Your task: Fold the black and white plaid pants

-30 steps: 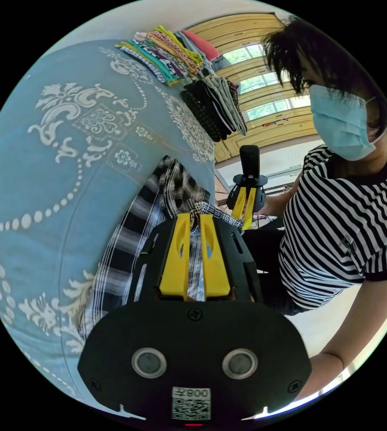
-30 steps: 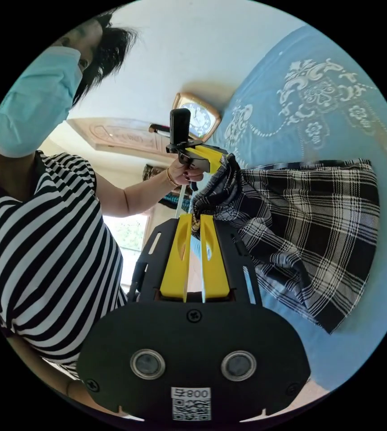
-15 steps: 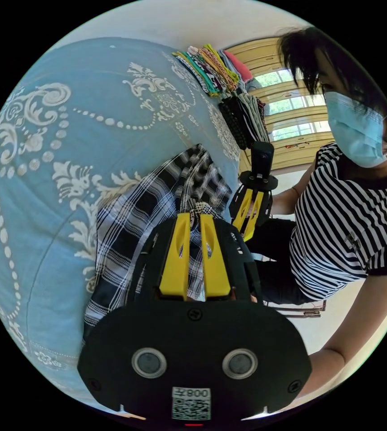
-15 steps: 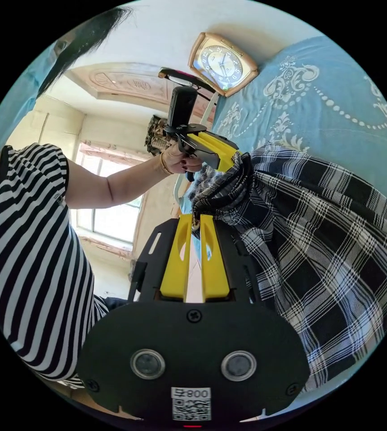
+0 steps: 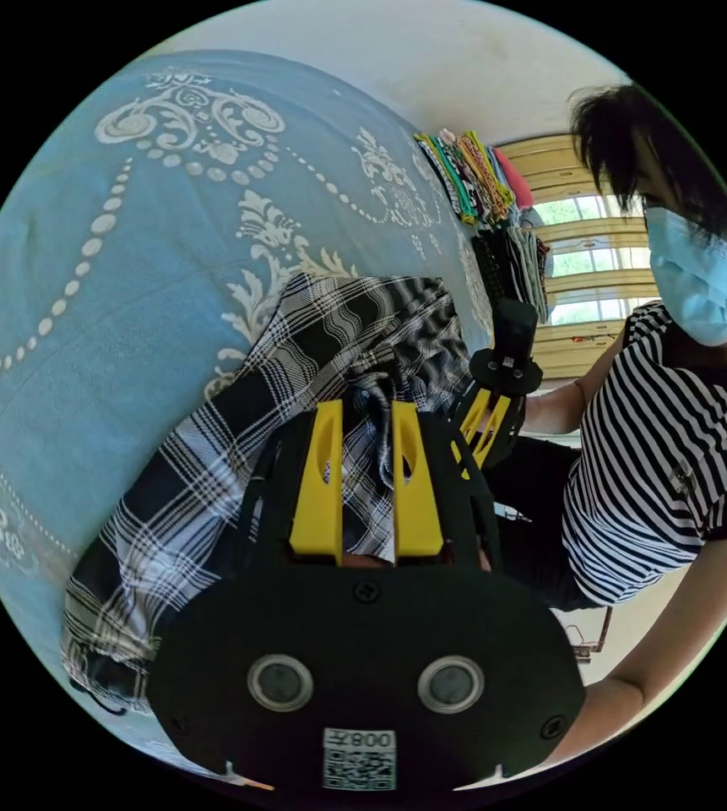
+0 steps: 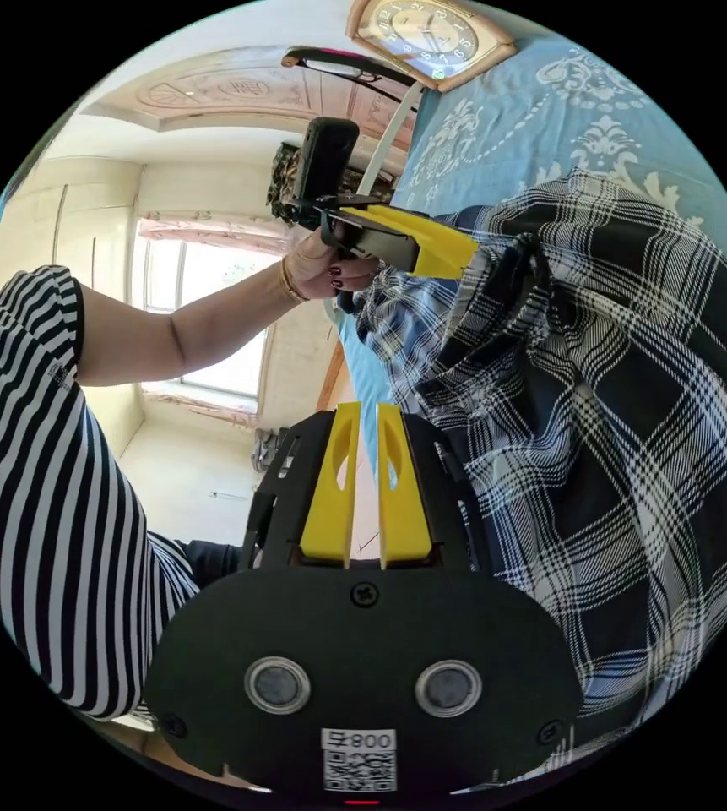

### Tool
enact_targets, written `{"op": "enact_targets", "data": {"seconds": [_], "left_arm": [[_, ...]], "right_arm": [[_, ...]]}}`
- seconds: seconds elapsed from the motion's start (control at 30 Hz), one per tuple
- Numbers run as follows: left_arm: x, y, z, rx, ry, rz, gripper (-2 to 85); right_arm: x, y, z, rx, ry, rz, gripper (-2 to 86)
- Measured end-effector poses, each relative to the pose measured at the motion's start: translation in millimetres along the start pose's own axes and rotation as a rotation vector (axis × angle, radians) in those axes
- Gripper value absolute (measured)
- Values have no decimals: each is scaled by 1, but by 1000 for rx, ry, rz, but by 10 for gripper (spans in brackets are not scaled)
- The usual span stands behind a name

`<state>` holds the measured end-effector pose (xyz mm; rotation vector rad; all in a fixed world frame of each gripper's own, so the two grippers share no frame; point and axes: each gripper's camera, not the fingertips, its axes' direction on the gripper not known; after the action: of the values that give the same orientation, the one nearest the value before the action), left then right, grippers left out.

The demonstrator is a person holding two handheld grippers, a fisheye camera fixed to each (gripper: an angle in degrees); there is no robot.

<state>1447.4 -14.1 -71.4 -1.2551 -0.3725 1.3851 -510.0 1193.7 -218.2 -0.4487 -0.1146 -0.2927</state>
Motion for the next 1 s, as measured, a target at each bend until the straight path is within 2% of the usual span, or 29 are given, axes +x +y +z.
{"op": "enact_targets", "data": {"seconds": [0.13,0.23,0.33,0.4,0.43,0.67,0.83,0.93,1.0], "left_arm": [[25,22,-2,118,-22,15,73],[35,34,16,147,61,12,56],[32,46,44,104,99,-36,36],[28,56,61,1,-14,-101,23],[25,65,66,-22,-85,-139,16],[10,107,65,108,-6,-298,2],[17,106,58,269,61,-246,1],[8,107,62,281,-70,-295,1],[-5,116,66,273,-150,-387,1]], "right_arm": [[2,-7,-26,62,92,-7,9],[16,-19,-49,130,189,15,3],[36,-40,-51,122,247,28,2],[49,-61,-40,76,263,12,1],[51,-66,-37,60,256,3,1],[52,-116,-9,-61,221,-86,1],[49,-111,-46,38,78,-93,1],[57,-104,-63,54,104,-63,1],[70,-109,-58,23,247,-17,1]]}}
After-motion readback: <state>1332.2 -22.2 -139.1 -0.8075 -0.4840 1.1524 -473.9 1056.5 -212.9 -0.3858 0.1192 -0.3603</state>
